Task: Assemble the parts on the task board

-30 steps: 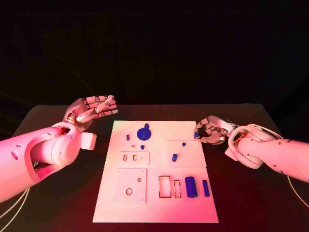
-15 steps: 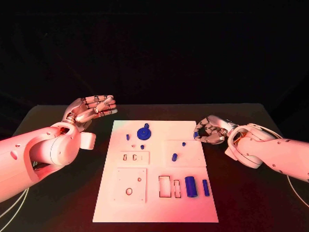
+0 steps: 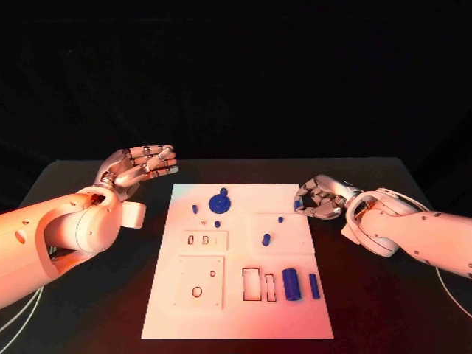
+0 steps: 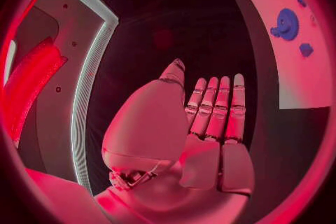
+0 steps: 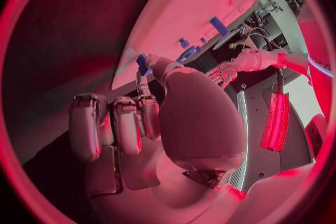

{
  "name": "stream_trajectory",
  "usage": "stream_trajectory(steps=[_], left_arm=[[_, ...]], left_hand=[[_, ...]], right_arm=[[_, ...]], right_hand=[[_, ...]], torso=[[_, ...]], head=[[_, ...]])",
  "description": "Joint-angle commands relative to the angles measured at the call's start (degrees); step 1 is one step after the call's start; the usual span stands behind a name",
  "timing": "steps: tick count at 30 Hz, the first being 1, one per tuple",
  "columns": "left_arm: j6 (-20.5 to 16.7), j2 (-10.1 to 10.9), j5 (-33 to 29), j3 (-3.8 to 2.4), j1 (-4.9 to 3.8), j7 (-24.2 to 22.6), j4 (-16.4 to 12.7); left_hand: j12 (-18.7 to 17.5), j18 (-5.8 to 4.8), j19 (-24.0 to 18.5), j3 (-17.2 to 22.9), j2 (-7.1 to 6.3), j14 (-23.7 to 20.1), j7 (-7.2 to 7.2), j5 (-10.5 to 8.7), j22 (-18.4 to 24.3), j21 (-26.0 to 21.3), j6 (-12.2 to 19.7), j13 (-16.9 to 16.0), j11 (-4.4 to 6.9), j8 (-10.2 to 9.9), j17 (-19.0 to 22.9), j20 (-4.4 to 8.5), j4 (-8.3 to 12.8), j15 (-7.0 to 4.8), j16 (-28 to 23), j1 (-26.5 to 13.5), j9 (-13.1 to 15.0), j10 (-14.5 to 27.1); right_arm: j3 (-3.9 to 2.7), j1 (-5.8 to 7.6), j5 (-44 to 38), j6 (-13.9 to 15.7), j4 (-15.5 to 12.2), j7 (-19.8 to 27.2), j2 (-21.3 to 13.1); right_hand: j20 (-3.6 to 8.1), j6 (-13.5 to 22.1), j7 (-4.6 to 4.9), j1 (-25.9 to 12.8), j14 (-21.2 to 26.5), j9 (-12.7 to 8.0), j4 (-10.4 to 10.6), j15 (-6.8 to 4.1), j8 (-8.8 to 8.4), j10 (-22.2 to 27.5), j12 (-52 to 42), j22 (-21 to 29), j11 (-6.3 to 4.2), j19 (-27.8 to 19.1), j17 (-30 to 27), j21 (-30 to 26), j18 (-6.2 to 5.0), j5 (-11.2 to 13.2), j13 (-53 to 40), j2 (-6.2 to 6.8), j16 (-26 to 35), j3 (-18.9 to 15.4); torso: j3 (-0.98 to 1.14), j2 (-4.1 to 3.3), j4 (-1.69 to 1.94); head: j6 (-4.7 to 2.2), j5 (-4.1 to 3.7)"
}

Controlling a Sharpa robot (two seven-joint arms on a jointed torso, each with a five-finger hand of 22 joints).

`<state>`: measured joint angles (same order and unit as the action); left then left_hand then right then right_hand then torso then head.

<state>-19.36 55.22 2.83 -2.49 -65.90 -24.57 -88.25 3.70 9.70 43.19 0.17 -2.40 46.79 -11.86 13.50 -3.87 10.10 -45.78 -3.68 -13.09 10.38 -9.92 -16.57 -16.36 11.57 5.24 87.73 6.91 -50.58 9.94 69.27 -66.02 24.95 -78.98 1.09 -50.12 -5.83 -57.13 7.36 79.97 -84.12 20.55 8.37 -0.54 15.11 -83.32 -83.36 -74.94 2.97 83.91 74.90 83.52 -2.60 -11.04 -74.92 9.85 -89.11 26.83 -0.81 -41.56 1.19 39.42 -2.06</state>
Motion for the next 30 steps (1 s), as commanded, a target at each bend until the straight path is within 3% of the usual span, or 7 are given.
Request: stream_trajectory(steps=[1, 6, 10, 16, 23, 30], left_arm=[[0.93, -0.01, -0.15, -0.04, -0.05, -0.28, -0.14], [0.97, 0.00, -0.15, -0.03, -0.05, -0.21, -0.12], [0.98, -0.11, -0.15, -0.03, -0.05, -0.16, -0.09], [1.02, -0.45, -0.15, -0.02, -0.05, -0.09, 0.02], [1.20, -1.11, -0.16, 0.02, -0.05, 0.07, 0.28], [1.27, -1.51, -0.16, 0.06, -0.05, 0.18, 0.47]], left_hand=[[0.01, -0.22, -0.21, -0.39, 0.15, -0.44, -3.65, -0.22, -0.07, -0.26, 0.31, 0.04, -0.05, -0.12, 0.11, -0.08, -0.06, 0.03, -0.35, 0.28, -0.08, 0.43], [0.01, -0.22, -0.21, -0.39, 0.15, -0.44, -3.65, -0.22, -0.07, -0.26, 0.31, 0.04, -0.05, -0.12, 0.11, -0.08, -0.06, 0.03, -0.35, 0.28, -0.08, 0.43], [0.01, -0.22, -0.21, -0.39, 0.15, -0.44, -3.65, -0.22, -0.07, -0.26, 0.31, 0.04, -0.05, -0.12, 0.11, -0.08, -0.06, 0.03, -0.35, 0.28, -0.08, 0.43], [0.01, -0.22, -0.21, -0.39, 0.15, -0.44, -3.65, -0.22, -0.07, -0.26, 0.31, 0.04, -0.05, -0.12, 0.11, -0.08, -0.06, 0.03, -0.35, 0.28, -0.08, 0.43], [0.01, -0.22, -0.21, -0.39, 0.15, -0.44, -3.65, -0.22, -0.07, -0.26, 0.31, 0.04, -0.05, -0.12, 0.11, -0.08, -0.06, 0.03, -0.35, 0.28, -0.08, 0.43], [0.01, -0.22, -0.21, -0.39, 0.15, -0.44, -3.65, -0.22, -0.07, -0.26, 0.31, 0.04, -0.05, -0.12, 0.11, -0.08, -0.06, 0.03, -0.35, 0.28, -0.08, 0.43]], right_arm=[[-0.02, -0.02, -0.47, 2.26, -0.52, -0.67, -0.06], [-0.15, 0.67, -0.42, 3.37, -2.60, -4.02, -0.26], [-0.21, 2.17, -0.48, 4.19, -5.31, -7.73, -0.15], [-0.24, 3.75, -1.74, 4.48, -9.19, -12.58, 1.71], [-0.24, 4.10, -3.82, 4.47, -12.24, -17.28, 6.05], [-0.16, 3.60, -6.85, 4.04, -12.71, -20.06, 10.81]], right_hand=[[0.47, -0.38, -0.04, -0.43, -5.42, 0.21, -0.03, -0.44, 0.26, -0.24, -0.32, -9.60, -0.18, 1.33, 13.06, 0.24, 0.68, -0.22, -6.80, -0.09, -0.31, 0.41], [0.59, -0.09, -0.06, -0.82, -5.39, 0.22, 0.05, -0.53, 0.30, 0.05, 0.04, -9.72, -0.25, 1.43, 12.95, 0.34, 0.72, -0.26, -6.40, -0.35, -0.28, 0.96], [0.61, -0.04, -0.08, -0.83, -5.40, 0.23, 0.00, -0.55, 0.33, 0.09, 0.09, -9.88, -0.26, 1.56, 12.98, 0.52, 0.77, -0.27, -6.34, -0.49, -0.29, 1.18], [0.65, -0.03, -0.12, -0.81, -5.39, 0.28, -0.13, -0.58, 0.43, 0.16, 0.19, -9.98, -0.30, 1.64, 12.92, 0.61, 0.81, -0.27, -6.24, -0.66, -0.27, 1.50], [0.68, 0.10, -0.09, -0.82, -5.37, 0.28, -0.21, -0.59, 0.43, 0.19, 0.24, -10.06, -0.30, 1.70, 12.86, 0.69, 0.83, -0.26, -6.20, -0.77, -0.25, 1.71], [0.69, 0.19, -0.05, -0.98, -5.37, 0.30, -0.20, -0.59, 0.45, 0.17, 0.25, -10.14, -0.27, 1.78, 12.83, 0.78, 0.86, -0.24, -6.21, -0.91, -0.24, 1.88]], torso=[[-0.01, 0.03, -0.02], [-0.04, 0.16, -0.16], [-0.09, 0.20, -0.08], [-0.21, 0.46, -0.20], [-0.39, 0.82, 0.15], [-0.54, 1.04, 0.09]], head=[[-0.06, 0.10], [0.05, 0.21], [-0.12, 0.10], [0.19, 0.48], [0.64, 1.72], [1.40, 2.95]])
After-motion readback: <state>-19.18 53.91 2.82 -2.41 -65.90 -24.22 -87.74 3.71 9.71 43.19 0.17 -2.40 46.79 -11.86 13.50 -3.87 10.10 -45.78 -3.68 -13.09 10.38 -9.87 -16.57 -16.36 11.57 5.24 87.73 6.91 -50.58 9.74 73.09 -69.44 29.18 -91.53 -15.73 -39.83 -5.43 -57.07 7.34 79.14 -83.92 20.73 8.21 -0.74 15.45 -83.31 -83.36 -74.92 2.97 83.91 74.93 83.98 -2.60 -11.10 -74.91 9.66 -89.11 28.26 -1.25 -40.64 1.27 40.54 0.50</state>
